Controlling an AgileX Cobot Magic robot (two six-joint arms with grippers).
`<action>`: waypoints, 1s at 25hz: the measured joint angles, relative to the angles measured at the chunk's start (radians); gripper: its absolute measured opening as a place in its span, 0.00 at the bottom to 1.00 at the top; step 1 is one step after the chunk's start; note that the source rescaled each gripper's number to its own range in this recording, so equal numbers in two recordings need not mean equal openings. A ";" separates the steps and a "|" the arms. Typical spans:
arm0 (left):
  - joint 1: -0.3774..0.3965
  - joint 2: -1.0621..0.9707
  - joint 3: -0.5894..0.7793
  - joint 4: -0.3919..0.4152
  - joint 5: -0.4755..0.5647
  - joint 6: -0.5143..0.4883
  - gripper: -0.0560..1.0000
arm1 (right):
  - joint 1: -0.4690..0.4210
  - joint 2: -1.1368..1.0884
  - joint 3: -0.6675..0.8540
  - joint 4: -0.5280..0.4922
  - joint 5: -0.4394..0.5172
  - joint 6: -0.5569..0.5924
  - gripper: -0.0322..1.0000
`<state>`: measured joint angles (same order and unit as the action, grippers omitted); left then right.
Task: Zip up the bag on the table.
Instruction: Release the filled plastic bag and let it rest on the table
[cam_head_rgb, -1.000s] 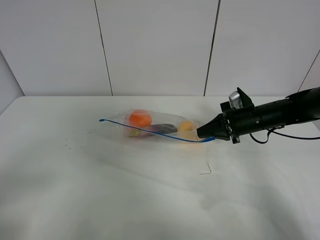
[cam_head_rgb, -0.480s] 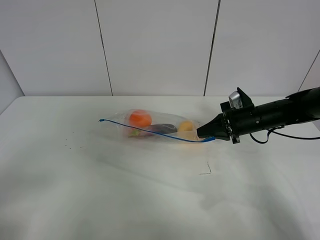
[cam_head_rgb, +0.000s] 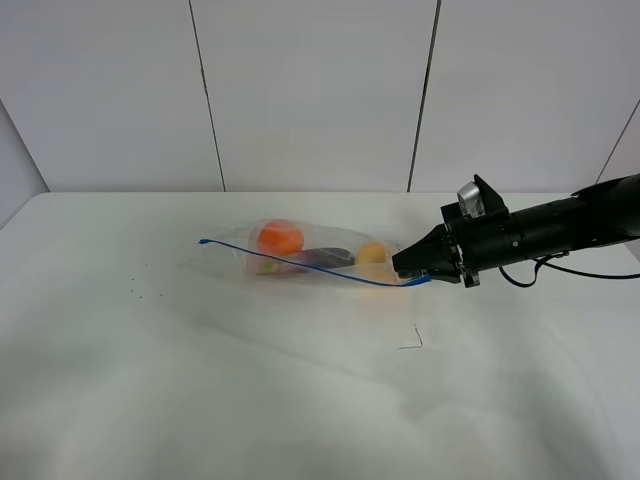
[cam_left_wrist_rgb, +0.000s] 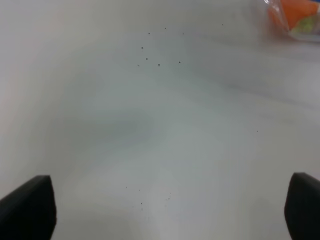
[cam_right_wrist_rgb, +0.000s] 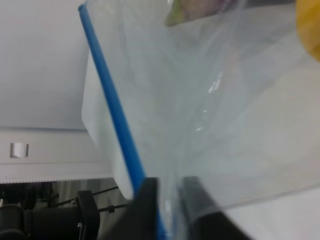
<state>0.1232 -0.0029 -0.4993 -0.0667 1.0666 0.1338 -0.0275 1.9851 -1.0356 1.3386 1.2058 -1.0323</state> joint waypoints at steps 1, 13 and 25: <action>0.000 0.000 0.000 0.000 0.000 0.000 1.00 | 0.000 0.000 0.000 0.000 -0.001 -0.002 0.58; 0.000 0.000 0.000 0.000 0.000 0.000 1.00 | 0.000 -0.004 0.000 0.000 -0.036 -0.001 1.00; 0.000 0.000 0.000 0.000 0.000 0.000 1.00 | 0.000 -0.086 0.000 -0.184 -0.235 0.081 1.00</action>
<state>0.1232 -0.0029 -0.4993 -0.0667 1.0666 0.1338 -0.0275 1.8988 -1.0356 1.1550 0.9705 -0.9510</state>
